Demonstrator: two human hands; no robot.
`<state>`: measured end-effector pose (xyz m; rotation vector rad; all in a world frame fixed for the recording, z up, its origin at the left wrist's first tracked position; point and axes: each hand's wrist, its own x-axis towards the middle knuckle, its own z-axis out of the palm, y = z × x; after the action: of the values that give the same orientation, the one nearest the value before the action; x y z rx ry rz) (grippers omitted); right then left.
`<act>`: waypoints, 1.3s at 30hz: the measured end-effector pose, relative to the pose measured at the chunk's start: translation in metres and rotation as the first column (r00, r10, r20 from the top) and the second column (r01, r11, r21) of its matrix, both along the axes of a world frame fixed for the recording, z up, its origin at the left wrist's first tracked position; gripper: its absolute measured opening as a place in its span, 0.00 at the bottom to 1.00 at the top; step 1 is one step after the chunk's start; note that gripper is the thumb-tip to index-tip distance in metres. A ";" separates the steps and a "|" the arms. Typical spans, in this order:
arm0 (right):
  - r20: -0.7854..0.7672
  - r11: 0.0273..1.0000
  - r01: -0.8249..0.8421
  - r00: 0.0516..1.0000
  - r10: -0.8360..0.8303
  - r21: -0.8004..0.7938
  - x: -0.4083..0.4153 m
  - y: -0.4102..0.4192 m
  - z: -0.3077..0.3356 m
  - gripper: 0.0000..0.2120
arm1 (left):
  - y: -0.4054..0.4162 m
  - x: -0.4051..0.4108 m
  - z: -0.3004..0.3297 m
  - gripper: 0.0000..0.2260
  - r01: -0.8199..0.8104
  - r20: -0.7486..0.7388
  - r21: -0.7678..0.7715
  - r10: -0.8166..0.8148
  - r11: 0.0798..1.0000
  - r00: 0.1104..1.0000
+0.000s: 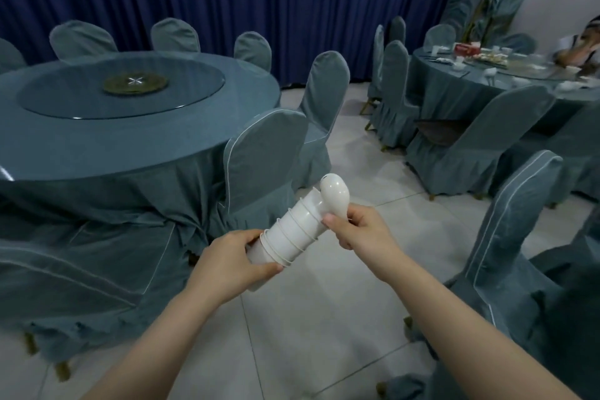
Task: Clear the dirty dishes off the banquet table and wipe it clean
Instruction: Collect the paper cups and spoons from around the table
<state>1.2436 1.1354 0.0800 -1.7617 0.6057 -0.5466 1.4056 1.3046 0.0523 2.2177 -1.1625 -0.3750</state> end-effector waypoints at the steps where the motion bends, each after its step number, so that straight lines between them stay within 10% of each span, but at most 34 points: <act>1: 0.024 1.000 0.025 0.999 -0.025 -0.007 0.005 -0.018 0.001 0.10 | -0.020 0.009 0.002 0.28 0.010 0.002 -0.002 -0.010 1.000 1.000; 17: -0.106 0.797 0.590 0.791 -0.602 -0.130 -0.046 -0.274 0.005 0.06 | -0.363 0.056 0.017 0.21 0.380 -0.125 -0.193 -0.407 0.905 0.905; 28: -0.153 0.266 0.951 0.243 -0.958 -0.156 -0.124 -0.335 0.005 0.08 | -0.600 -0.005 0.031 0.25 0.743 -0.260 -0.258 -0.785 0.618 0.562; 39: -0.246 -0.186 0.963 -0.232 -0.941 -0.195 -0.236 -0.352 0.002 0.08 | -0.717 -0.164 0.055 0.20 0.887 -0.295 -0.377 -0.942 0.266 0.158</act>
<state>1.0075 0.7834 0.0818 -0.8046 2.3784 -1.2965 1.2411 0.5879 0.1075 0.8475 -2.0536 -1.2336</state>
